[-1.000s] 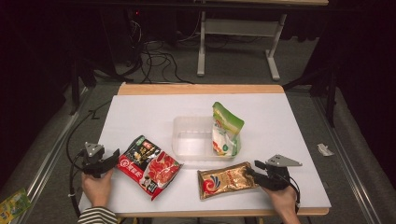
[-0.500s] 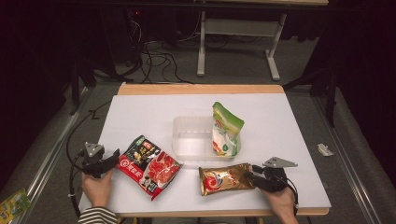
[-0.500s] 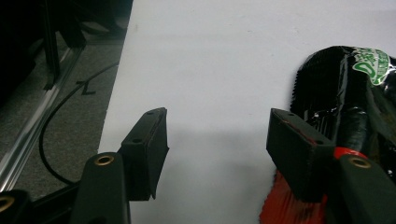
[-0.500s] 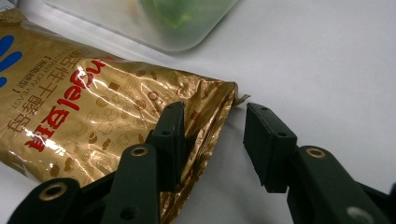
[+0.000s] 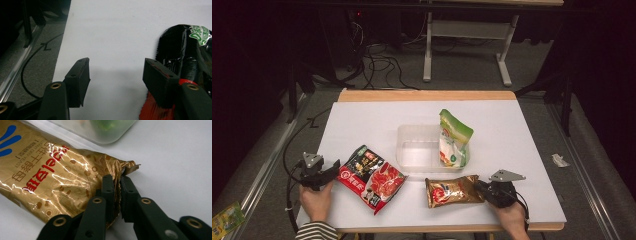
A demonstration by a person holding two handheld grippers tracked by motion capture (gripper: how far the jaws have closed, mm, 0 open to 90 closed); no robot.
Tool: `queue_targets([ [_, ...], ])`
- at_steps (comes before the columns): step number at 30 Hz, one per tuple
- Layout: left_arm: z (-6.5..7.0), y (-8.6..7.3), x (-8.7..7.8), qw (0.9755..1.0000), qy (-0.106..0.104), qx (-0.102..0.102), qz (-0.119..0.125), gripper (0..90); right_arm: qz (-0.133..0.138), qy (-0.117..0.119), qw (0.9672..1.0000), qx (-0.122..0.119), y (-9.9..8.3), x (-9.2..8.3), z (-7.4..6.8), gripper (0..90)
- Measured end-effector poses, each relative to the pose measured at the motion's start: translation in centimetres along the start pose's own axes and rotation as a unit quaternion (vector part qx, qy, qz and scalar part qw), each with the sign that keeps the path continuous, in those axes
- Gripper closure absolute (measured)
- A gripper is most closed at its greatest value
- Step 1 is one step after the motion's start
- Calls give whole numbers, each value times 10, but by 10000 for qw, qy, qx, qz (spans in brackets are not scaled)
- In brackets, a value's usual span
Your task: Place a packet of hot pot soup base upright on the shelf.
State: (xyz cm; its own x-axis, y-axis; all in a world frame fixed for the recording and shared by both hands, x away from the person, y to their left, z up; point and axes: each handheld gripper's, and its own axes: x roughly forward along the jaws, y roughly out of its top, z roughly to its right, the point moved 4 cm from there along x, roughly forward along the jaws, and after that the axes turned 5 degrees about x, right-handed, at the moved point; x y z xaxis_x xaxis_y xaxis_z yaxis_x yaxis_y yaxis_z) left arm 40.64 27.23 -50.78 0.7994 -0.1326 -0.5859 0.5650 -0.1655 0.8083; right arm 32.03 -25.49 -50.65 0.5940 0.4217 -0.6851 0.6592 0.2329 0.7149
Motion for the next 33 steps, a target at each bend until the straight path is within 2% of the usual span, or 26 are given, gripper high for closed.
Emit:
queue_targets([
  [3, 0, 0, 0, 10000, 1, 5, -4, 389, -36, -16, 9999, -111, 1, 0, -1, 877],
  [9, 0, 0, 0, 10000, 12, -11, 8, 388, -26, 3, 10000, -70, 1, -1, -3, 895],
  [13, -1, 0, -1, 10000, 2, -27, 13, 387, 101, 70, 9999, 19, 3, -3, -3, 898],
  [22, -1, 0, -1, 10000, -11, -43, 19, 387, 266, 226, 9994, -49, 17, -12, -3, 900],
  [29, -1, 0, -1, 10000, -8, -45, 27, 386, 399, 256, 9987, -211, 29, -21, -7, 900],
  [33, 0, 0, -1, 10000, -47, -14, 49, 393, 510, 445, 9975, -187, 35, -26, -6, 900],
])
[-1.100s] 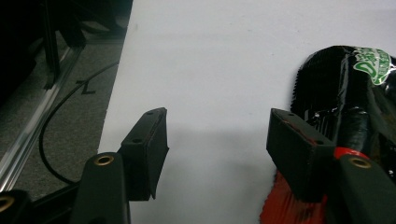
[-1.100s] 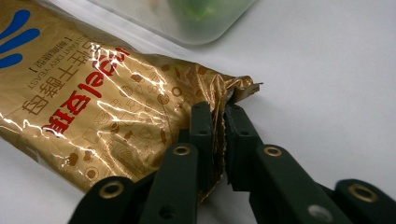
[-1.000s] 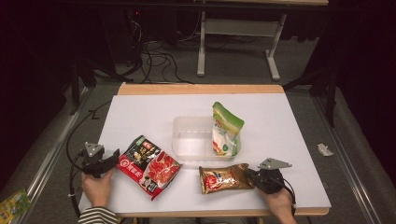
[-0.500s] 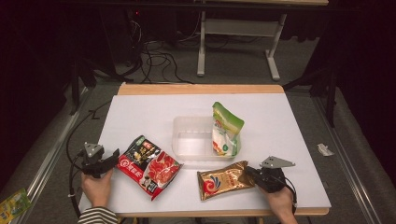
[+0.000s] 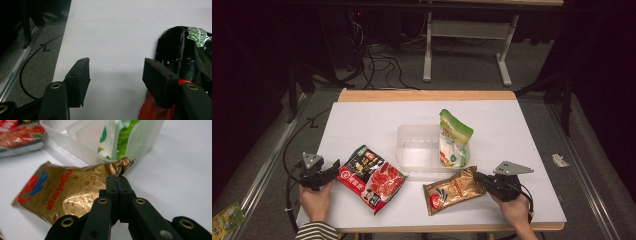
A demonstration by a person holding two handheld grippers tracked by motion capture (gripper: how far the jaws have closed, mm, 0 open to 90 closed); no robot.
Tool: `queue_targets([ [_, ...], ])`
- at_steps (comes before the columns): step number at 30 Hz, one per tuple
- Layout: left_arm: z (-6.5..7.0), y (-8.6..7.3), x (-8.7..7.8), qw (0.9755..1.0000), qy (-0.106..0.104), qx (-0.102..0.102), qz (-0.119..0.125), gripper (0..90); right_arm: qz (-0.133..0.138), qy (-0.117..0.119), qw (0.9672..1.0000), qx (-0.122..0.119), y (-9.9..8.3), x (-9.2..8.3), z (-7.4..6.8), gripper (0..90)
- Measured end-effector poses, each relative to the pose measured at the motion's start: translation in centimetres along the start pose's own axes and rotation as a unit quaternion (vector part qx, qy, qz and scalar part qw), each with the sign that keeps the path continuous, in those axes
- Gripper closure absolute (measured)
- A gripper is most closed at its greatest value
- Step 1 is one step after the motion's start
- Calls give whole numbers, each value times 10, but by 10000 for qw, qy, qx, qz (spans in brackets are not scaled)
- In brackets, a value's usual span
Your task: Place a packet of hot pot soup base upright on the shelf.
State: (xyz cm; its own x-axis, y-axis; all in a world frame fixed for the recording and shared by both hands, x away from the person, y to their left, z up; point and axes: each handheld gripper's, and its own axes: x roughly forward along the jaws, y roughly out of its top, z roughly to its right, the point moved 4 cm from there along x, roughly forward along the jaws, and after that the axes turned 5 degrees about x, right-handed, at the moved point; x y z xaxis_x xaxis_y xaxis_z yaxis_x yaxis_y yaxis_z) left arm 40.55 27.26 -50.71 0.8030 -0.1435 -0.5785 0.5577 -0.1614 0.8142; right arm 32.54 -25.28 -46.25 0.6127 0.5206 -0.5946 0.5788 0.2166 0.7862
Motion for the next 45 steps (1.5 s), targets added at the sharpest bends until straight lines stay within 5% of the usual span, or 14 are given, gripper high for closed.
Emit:
queue_targets([
  [16, 0, 0, 1, 10000, 5, -15, -36, 388, 454, 78, 9989, -113, 35, -36, 6, 900],
  [33, 0, 0, 1, 10000, -14, 11, -42, 386, 709, 461, 9956, -392, 68, -55, -6, 900],
  [45, 0, 0, 1, 10000, -20, -2, -37, 384, 760, 502, 9934, -694, 90, -69, -14, 900],
])
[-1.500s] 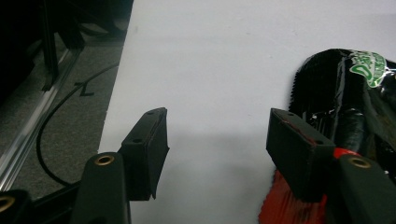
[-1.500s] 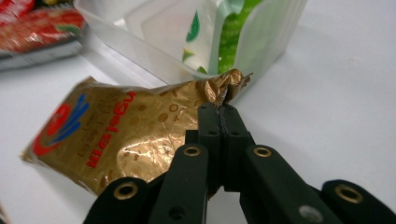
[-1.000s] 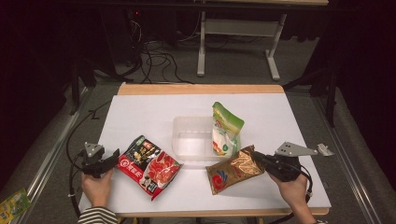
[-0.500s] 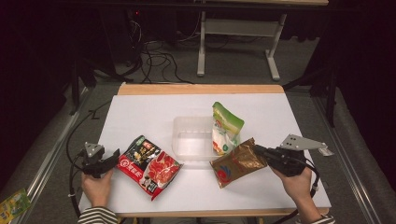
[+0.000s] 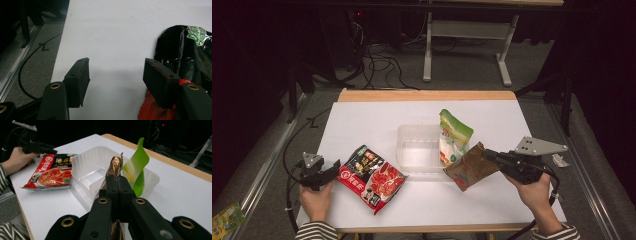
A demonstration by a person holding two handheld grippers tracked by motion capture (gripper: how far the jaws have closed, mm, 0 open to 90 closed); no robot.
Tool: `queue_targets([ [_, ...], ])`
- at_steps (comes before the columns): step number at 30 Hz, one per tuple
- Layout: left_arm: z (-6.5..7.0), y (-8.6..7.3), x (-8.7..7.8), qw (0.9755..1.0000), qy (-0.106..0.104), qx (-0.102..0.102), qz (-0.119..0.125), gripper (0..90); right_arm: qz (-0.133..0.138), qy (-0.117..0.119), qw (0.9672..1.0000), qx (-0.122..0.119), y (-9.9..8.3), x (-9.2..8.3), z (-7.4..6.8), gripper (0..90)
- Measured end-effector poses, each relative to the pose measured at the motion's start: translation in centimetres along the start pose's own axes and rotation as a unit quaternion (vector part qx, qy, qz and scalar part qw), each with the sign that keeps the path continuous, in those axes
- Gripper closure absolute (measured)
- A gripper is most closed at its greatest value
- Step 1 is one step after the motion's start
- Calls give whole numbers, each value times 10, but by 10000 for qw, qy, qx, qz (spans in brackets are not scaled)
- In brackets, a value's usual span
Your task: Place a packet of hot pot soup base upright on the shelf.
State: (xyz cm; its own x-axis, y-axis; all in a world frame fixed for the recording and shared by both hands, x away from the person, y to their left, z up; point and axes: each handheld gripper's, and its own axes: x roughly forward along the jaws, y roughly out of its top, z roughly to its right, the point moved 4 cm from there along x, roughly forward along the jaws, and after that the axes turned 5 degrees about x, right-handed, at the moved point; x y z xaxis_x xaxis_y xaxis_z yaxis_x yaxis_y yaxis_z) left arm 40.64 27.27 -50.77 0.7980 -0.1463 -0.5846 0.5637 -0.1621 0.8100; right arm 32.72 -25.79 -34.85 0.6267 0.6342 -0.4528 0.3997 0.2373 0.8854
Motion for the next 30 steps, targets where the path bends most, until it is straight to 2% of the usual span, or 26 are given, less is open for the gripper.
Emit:
queue_targets([
  [4, 0, 0, 0, 10000, 8, -16, -8, 384, -63, 62, 10000, -30, 1, 2, -2, 900],
  [10, 0, 0, 0, 10000, 8, -18, 4, 385, -21, 160, 9999, 26, 3, 2, -3, 900],
  [26, 0, 0, -1, 10000, 8, -17, 12, 384, 29, 403, 9992, -47, 22, 5, -11, 900],
  [30, 0, 0, 0, 10000, 4, -13, 17, 384, 155, 566, 9983, 60, 27, 3, -13, 900],
])
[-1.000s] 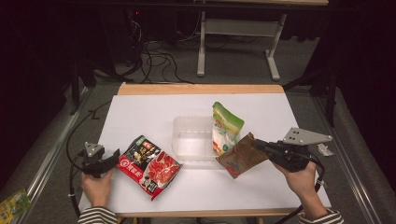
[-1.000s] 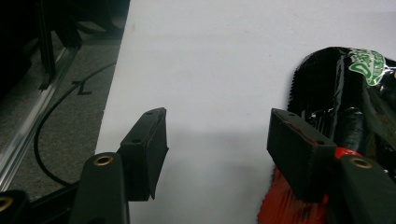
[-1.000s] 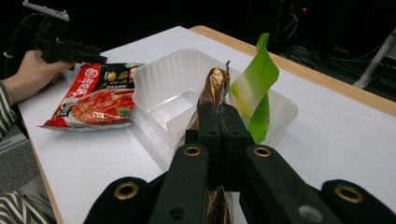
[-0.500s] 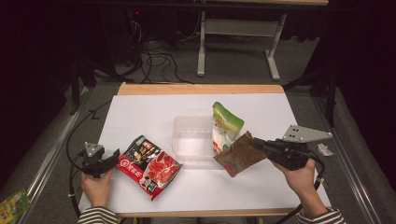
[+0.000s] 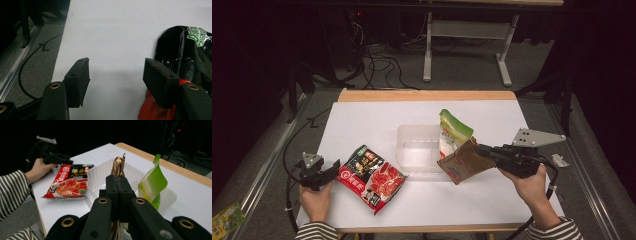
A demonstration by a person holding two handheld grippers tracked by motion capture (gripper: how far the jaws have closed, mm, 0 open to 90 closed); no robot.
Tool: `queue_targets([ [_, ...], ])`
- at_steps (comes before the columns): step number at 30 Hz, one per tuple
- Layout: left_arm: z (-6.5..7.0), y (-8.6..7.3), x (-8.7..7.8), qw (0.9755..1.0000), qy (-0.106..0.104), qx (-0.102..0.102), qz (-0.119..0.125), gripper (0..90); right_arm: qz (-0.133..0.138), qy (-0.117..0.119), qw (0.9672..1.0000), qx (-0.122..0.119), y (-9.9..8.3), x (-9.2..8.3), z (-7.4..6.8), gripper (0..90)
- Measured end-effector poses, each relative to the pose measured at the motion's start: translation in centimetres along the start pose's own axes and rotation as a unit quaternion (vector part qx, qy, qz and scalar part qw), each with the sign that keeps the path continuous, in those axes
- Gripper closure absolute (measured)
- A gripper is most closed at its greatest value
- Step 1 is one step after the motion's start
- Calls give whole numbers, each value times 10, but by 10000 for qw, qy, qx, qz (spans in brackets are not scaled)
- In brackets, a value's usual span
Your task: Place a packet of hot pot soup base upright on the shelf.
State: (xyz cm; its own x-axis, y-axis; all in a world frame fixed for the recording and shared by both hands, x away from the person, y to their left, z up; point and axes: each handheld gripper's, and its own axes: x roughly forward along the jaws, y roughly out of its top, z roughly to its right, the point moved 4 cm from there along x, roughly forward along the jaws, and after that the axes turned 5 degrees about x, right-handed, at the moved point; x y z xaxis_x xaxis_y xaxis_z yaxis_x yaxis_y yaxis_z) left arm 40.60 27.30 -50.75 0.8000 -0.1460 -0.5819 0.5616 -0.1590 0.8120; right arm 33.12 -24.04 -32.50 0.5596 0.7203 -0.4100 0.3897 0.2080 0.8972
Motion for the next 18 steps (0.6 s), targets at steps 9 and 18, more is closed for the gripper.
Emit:
queue_targets([
  [9, 0, 0, 0, 10000, 2, -18, 8, 384, 10, 27, 10000, -52, 10, 5, -4, 900],
  [18, 0, 0, 0, 10000, 8, -15, -2, 383, 88, 50, 9999, 66, 22, 13, -1, 900],
])
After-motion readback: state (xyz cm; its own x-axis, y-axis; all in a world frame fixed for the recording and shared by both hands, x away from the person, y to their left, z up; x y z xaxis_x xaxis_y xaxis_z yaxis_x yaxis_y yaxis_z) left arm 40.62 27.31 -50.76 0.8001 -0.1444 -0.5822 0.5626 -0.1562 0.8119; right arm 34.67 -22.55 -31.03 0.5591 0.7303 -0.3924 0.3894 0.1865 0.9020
